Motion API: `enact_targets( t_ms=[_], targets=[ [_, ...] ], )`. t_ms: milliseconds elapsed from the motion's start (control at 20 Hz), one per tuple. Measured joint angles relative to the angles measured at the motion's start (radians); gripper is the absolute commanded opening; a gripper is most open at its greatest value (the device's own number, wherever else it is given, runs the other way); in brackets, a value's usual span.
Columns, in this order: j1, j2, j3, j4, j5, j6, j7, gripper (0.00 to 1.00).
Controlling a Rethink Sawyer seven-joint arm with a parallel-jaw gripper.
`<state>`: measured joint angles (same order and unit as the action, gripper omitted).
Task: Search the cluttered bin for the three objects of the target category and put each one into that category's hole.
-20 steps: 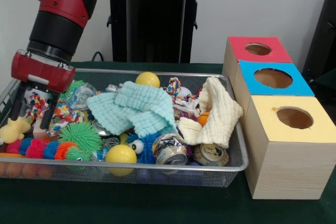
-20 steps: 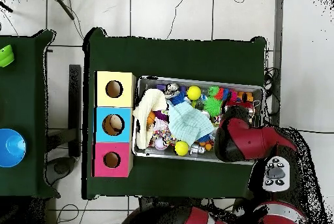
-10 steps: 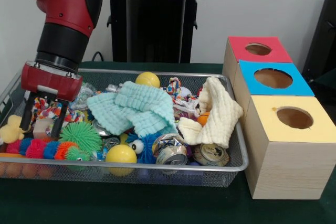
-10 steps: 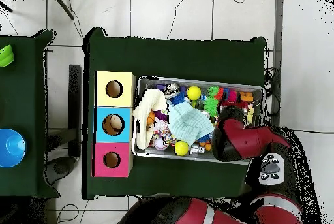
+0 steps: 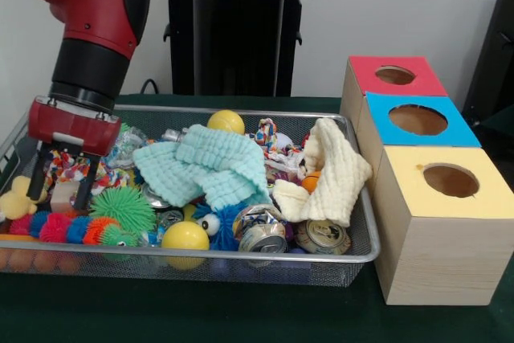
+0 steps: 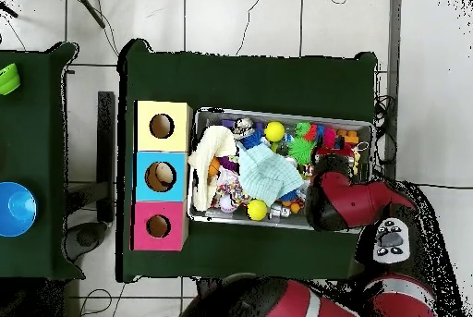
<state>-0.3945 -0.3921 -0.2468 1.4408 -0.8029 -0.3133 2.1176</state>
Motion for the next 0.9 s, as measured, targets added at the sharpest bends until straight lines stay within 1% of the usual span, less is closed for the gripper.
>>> enact_targets(
  t_ms=[450,700,900],
  targets=[
    [-0.043,-0.018,0.017,0.000,-0.071,0.000,0.000,1.00],
    [-0.049,-0.028,0.019,-0.001,-0.077,0.000,0.000,1.00],
    [-0.042,-0.019,0.019,-0.005,-0.063,0.000,0.000,1.00]
  ],
)
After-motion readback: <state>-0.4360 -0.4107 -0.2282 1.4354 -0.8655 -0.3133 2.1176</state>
